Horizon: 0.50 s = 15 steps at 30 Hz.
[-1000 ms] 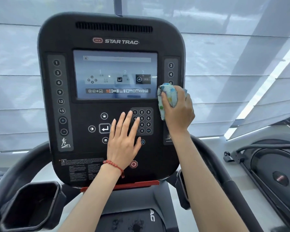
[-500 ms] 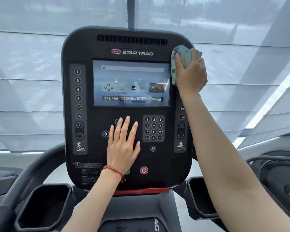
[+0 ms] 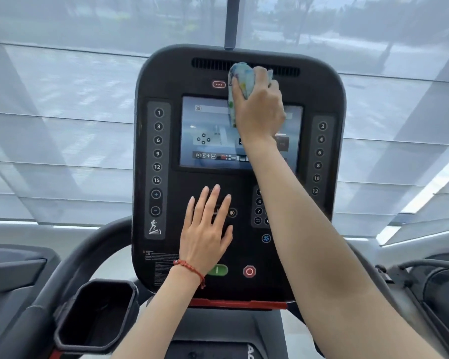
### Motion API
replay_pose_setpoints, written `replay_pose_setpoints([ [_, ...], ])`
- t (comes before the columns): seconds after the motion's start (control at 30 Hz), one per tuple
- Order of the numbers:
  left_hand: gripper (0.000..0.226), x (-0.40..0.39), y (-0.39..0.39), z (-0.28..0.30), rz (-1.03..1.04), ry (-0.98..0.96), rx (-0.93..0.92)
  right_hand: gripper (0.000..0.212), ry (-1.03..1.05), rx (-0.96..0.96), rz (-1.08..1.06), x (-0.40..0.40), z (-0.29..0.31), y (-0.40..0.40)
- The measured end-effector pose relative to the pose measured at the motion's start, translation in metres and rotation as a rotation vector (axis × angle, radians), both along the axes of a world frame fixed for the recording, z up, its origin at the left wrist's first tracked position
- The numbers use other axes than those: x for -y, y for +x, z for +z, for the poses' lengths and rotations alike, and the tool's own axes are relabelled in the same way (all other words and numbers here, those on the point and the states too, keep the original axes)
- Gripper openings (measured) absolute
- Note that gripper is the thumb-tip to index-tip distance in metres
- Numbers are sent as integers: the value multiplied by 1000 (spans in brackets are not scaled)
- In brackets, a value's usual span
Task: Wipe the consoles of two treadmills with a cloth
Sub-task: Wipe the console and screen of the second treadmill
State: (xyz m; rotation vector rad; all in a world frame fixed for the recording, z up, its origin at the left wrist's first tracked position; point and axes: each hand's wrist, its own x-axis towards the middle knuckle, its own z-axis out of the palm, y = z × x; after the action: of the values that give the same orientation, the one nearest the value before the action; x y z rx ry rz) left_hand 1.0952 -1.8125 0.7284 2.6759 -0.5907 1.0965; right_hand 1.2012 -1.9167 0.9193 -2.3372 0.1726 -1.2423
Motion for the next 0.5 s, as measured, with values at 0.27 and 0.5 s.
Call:
replay_pose_setpoints([
  [0.27,57,-27,2,-5,15,2,-9,45,-100,-19,73,-73,4,8],
  [0.5,55,-41,-1,-5,-9,-1,-18,45,-152,-69,192,-92,3,2],
])
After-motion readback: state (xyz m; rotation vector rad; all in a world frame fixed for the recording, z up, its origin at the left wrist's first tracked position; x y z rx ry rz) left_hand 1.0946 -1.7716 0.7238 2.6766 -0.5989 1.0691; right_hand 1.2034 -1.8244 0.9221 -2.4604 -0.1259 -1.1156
